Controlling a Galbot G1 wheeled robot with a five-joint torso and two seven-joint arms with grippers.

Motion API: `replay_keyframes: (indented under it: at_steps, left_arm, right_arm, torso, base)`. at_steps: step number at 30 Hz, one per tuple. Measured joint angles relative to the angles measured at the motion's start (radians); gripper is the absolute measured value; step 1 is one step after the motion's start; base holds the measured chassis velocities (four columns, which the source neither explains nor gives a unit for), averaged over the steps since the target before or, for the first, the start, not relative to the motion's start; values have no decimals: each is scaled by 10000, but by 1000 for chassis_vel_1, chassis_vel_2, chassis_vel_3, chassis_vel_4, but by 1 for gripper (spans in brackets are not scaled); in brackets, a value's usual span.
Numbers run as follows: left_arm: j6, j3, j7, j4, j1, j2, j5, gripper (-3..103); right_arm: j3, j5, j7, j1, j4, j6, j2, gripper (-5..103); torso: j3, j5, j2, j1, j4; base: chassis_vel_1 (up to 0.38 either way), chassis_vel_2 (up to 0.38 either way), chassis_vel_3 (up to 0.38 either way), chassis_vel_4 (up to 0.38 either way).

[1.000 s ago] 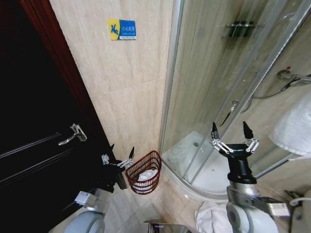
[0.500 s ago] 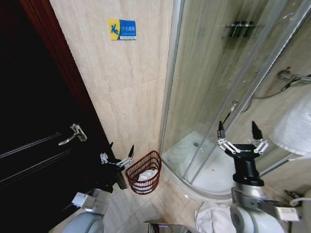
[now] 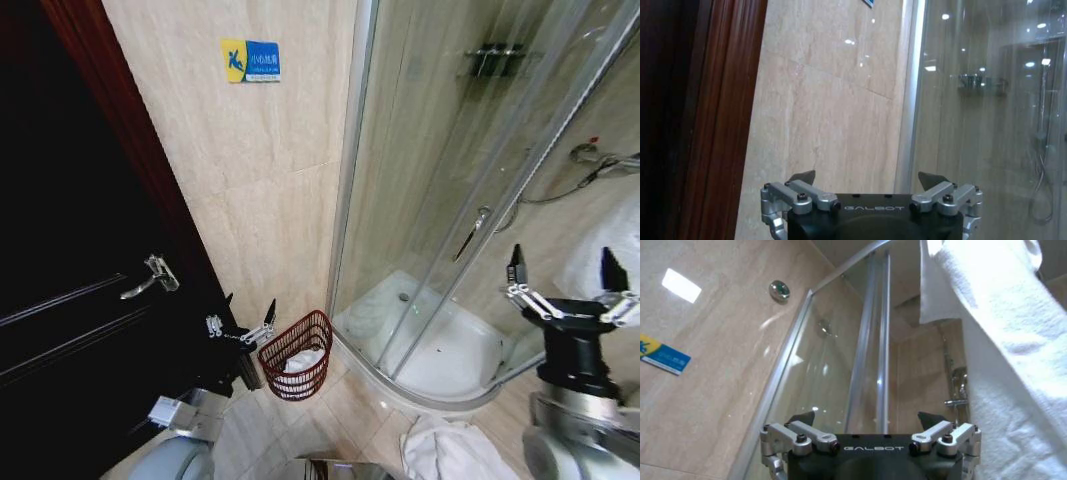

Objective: Discard the used towel into the hamper.

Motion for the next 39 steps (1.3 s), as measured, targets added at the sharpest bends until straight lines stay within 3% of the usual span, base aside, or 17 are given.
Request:
replay_keyframes:
  at_steps: [7, 15, 39]
  left_arm:
    - [0, 0, -1, 5, -1, 1, -4, 100]
    - [0, 0, -3, 10, -2, 2, -5, 100]
    - [1, 0, -2, 14, -2, 2, -5, 100]
  right_arm:
    - [1019, 914, -647, -174, 0, 484, -83, 100]
    - [2042, 1637, -709, -89, 1, 405, -288, 100]
    - [2177, 1843, -700, -210, -8, 314, -250, 100]
  torso:
    - [0, 0, 0, 0, 0]
    - [0, -1, 0, 0, 0]
    - [0, -4, 1, 0, -1]
  base:
    - [0, 0, 0, 0]
    - [0, 0, 0, 0]
    - [-81, -81, 84, 70]
